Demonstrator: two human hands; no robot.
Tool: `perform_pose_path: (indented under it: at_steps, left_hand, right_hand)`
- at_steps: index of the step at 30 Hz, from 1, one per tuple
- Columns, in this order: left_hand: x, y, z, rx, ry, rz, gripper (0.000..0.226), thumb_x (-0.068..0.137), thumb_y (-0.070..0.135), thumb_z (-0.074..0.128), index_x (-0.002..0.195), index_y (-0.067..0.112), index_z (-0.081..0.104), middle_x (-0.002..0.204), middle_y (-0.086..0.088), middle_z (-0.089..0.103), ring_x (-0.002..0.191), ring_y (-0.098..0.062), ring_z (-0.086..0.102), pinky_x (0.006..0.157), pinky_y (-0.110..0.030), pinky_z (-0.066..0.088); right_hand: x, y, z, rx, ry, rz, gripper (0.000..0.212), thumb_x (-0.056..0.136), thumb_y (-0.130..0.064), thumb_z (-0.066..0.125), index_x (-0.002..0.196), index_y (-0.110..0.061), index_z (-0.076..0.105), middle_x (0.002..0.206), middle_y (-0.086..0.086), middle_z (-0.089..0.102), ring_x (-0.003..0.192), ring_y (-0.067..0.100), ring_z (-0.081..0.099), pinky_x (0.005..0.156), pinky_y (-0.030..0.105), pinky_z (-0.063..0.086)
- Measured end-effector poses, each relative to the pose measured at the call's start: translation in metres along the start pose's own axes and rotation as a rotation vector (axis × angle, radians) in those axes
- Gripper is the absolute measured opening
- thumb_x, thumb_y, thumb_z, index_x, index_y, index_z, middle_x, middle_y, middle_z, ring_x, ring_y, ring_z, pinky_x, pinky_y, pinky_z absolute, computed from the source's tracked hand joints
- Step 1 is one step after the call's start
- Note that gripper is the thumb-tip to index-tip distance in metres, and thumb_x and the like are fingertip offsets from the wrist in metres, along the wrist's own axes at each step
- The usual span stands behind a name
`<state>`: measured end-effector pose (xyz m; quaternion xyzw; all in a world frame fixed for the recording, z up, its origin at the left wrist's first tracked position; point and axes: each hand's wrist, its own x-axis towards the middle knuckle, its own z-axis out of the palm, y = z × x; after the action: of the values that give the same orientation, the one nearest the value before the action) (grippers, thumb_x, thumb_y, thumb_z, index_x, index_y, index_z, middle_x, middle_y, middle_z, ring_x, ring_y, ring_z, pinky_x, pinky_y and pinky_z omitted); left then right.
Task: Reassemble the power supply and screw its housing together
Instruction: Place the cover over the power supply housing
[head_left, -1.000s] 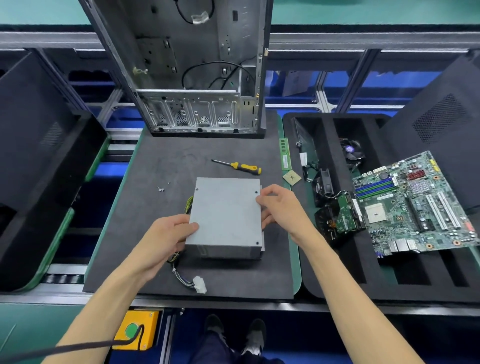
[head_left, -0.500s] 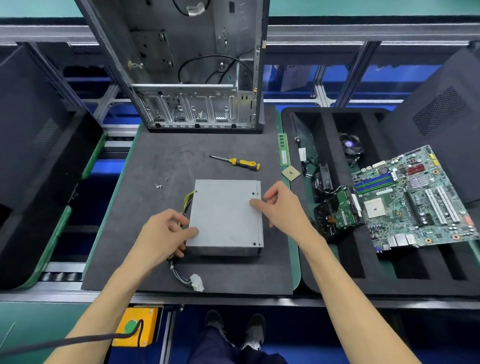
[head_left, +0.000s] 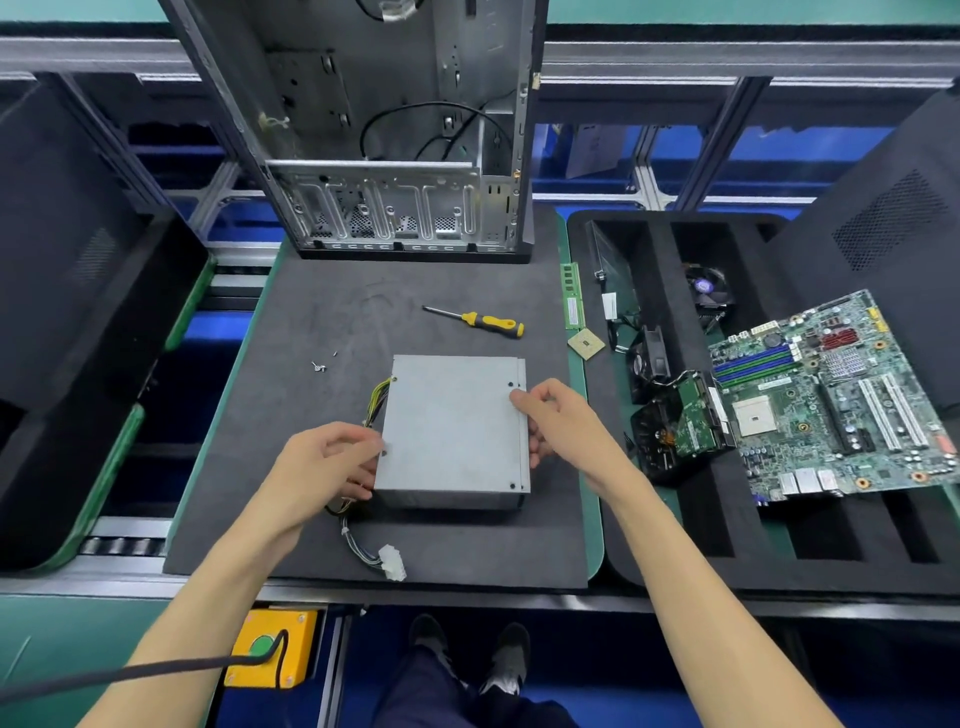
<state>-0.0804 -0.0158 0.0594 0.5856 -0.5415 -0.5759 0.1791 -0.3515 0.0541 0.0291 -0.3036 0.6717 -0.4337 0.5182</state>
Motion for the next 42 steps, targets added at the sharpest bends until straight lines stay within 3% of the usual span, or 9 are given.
perform_pose_path:
  at_steps: [4,13,17,28,31,35,38,42]
  left_hand:
    - [0.002,0.001,0.006,-0.047,0.002,0.008,0.011,0.091,0.007,0.071,0.102,0.008,0.072,0.072,-0.006,0.072,0.060,-0.014,0.063,0.057,-0.022,0.054]
    - [0.001,0.008,0.001,-0.088,-0.123,0.015,0.018,0.096,0.003,0.059,0.105,0.005,0.075,0.097,-0.018,0.077,0.078,-0.023,0.070,0.075,-0.031,0.055]
    - [0.002,0.011,-0.002,-0.081,-0.125,0.049,0.020,0.095,0.001,0.058,0.099,0.006,0.077,0.096,-0.019,0.077,0.074,-0.022,0.067,0.066,-0.023,0.056]
    - [0.005,0.010,-0.006,-0.093,-0.140,0.052,0.022,0.095,0.002,0.058,0.095,0.007,0.080,0.096,-0.020,0.076,0.075,-0.024,0.063,0.064,-0.023,0.052]
    - [0.006,0.012,-0.009,-0.110,-0.160,0.034,0.023,0.096,0.002,0.058,0.094,0.008,0.080,0.096,-0.018,0.077,0.073,-0.021,0.066,0.062,-0.020,0.053]
    - [0.006,0.014,-0.004,-0.114,-0.174,0.013,0.022,0.096,0.002,0.058,0.097,0.007,0.079,0.096,-0.015,0.077,0.072,-0.020,0.066,0.061,-0.020,0.052]
    - [0.005,0.015,0.002,-0.097,-0.187,0.009,0.021,0.096,0.002,0.057,0.101,0.004,0.077,0.089,-0.011,0.076,0.067,-0.016,0.064,0.060,-0.021,0.050]
    - [0.003,0.017,0.007,-0.036,-0.155,0.014,0.018,0.096,0.000,0.058,0.094,0.002,0.076,0.076,-0.006,0.072,0.060,-0.013,0.061,0.055,-0.019,0.051]
  right_hand:
    - [0.000,0.003,0.001,0.124,-0.028,0.041,0.029,0.104,-0.034,0.057,0.091,-0.010,0.048,0.071,0.005,0.049,0.051,0.016,0.048,0.048,0.031,0.050]
    - [0.001,0.005,0.001,0.147,-0.021,0.072,0.028,0.103,-0.036,0.058,0.095,-0.010,0.053,0.075,0.005,0.051,0.054,0.015,0.050,0.050,0.030,0.051]
    - [-0.001,0.004,0.001,0.132,-0.018,0.062,0.027,0.104,-0.035,0.056,0.092,-0.011,0.052,0.074,0.005,0.051,0.054,0.015,0.050,0.050,0.030,0.051]
    - [-0.008,0.001,0.001,0.131,0.024,-0.006,0.025,0.102,-0.033,0.060,0.095,-0.009,0.056,0.079,0.008,0.054,0.054,0.014,0.052,0.050,0.031,0.051]
    - [-0.008,0.000,-0.002,0.110,0.018,-0.065,0.021,0.100,-0.031,0.064,0.098,-0.010,0.064,0.074,0.003,0.057,0.053,0.012,0.052,0.047,0.027,0.048]
    - [-0.008,-0.004,-0.003,0.009,0.003,-0.119,0.024,0.098,-0.036,0.065,0.087,-0.015,0.070,0.066,-0.002,0.050,0.051,0.010,0.044,0.044,0.021,0.038]
    - [-0.007,-0.006,-0.004,-0.012,-0.008,-0.141,0.026,0.097,-0.031,0.068,0.091,-0.006,0.066,0.067,-0.001,0.051,0.052,0.009,0.042,0.044,0.018,0.036]
    - [-0.005,-0.002,-0.005,-0.026,-0.011,-0.146,0.020,0.097,-0.023,0.069,0.083,-0.013,0.060,0.066,-0.004,0.057,0.052,0.009,0.049,0.045,0.022,0.043]
